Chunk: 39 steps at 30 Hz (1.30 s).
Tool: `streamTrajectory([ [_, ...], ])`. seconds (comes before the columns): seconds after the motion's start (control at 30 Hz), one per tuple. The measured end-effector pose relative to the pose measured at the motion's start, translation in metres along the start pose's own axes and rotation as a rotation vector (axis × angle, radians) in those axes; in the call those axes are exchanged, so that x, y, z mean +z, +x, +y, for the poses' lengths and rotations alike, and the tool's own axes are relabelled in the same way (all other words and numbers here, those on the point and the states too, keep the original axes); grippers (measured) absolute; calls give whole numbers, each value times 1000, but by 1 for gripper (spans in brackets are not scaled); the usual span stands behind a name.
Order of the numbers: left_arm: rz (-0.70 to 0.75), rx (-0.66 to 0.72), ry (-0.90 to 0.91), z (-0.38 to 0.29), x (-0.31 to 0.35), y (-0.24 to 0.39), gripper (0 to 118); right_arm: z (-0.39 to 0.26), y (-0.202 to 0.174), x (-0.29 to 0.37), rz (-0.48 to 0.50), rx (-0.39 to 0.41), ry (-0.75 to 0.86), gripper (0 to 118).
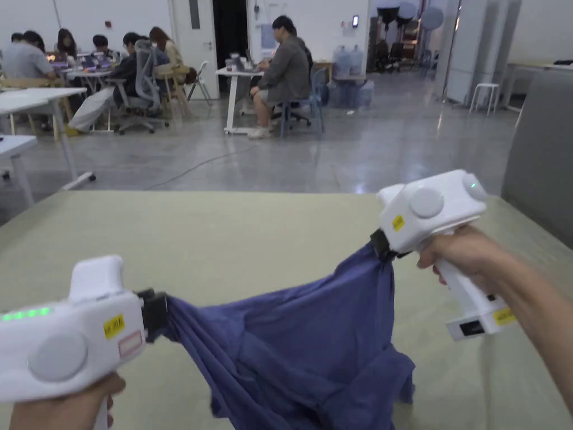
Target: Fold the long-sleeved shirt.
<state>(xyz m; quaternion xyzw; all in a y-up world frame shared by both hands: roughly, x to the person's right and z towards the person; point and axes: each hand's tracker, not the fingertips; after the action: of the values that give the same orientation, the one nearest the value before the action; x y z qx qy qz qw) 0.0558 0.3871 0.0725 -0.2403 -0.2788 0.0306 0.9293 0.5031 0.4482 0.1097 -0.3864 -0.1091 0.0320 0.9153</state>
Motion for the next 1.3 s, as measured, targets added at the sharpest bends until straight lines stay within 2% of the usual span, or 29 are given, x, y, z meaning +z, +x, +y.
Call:
streamTrajectory([
  [0.07, 8, -54, 66, 52, -5, 11, 8, 26, 15, 56, -55, -19, 108, 0],
  [0.2, -2, -25, 171, 151, -14, 35, 8, 73, 38, 134, -210, -87, 298, 0],
  [0.27, 65, -94, 220, 200, -22, 51, 8, 95, 48, 163, -268, -127, 358, 0],
  [0.3, 86, -145, 232, 219, -25, 59, 8, 103, 51, 174, -276, -158, 396, 0],
  [0.4, 100, -156, 251, 265, -32, 77, 8, 121, 60, 198, -266, -201, 469, 0],
  [0.53, 83, -129, 254, 292, -40, 90, 7, 126, 68, 192, -289, -193, 435, 0],
  [0.73, 92, -163, 165, 250, -73, 92, 7, 76, 77, 116, -243, -243, 306, 0],
  [0.9, 98, -139, -1, 163, -119, 69, 7, -4, 70, 28, -168, -336, 161, 0],
  [1.03, 97, -142, -81, 99, -137, 48, 7, -55, 64, -25, -140, -344, 70, 0],
  [1.13, 103, -144, -93, 77, -133, 31, 7, -81, 57, -25, -89, -353, 72, 0],
  [1.3, 48, -133, -7, 39, -70, 16, 7, -131, 25, 27, -72, -333, 168, 0],
])
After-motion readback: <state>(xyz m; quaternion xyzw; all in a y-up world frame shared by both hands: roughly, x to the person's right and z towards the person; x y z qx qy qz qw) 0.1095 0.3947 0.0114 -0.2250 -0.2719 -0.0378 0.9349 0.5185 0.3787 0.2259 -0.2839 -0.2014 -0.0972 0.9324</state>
